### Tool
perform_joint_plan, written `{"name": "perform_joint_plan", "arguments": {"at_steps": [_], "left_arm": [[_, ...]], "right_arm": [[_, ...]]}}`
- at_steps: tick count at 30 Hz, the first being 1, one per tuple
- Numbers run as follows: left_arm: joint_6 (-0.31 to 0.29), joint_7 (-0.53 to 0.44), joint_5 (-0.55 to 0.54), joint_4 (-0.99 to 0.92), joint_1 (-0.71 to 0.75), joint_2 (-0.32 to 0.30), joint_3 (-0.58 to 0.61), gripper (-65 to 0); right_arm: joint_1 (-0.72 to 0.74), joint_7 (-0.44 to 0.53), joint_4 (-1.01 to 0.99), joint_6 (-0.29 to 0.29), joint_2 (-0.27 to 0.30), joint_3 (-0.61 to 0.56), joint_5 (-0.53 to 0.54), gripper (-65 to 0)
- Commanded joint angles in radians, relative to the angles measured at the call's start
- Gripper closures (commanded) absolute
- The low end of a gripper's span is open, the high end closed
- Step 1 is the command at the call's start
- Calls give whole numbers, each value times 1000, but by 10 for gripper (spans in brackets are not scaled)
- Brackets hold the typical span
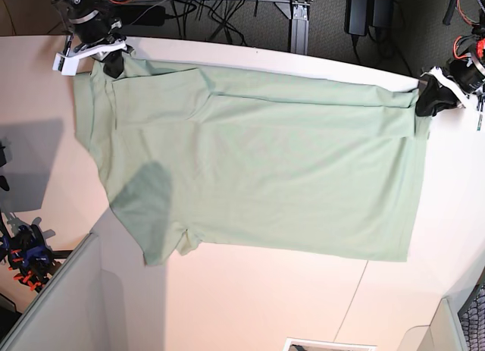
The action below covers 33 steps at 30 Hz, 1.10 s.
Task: Fold the T-shirt properly
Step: 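Regrasp the shirt edge with both grippers and drag it flat, then release the shirt and move the left gripper toward the hem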
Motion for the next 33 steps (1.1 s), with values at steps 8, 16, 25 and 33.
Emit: {"name": "perform_joint_plan", "arguments": {"at_steps": [8,16,25,33], "left_arm": [[-11,-29,-17,19,5,-13,-6,0],[-11,-29,-22,19,6,-13,-6,-111],[-10,20,-22,19,5,-13,-14,-256],[-11,6,-40,78,5,-14,-159,-256]], "right_arm": [[-21,15,21,8,14,16,8,0],[-31,16,21,8,13,16,8,0],[-25,20,21,8,14,16,8,-396],[-23,19,22,8,16,105,35,-396]]}}
